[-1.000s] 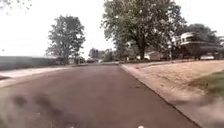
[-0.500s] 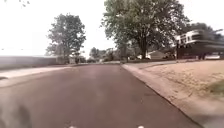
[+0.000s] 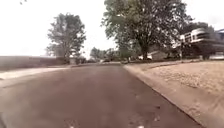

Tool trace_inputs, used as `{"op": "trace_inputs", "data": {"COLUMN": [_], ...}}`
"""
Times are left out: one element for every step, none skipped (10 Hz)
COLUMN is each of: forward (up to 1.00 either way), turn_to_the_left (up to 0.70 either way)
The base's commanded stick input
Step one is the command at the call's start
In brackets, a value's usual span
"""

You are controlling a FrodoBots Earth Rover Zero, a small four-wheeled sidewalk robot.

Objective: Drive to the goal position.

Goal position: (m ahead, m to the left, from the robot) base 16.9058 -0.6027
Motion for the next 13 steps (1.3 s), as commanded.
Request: {"op": "trace_inputs", "data": {"forward": [1.0, 1.0, 1.0, 1.0, 1.0, 1.0, 1.0, 1.0, 1.0, 1.0, 1.0, 1.0, 1.0], "turn_to_the_left": [-0.01, -0.01, -0.01, -0.01, -0.01, -0.15, -0.01, -0.01, -0.01, -0.01, -0.01, -0.01, -0.01]}}
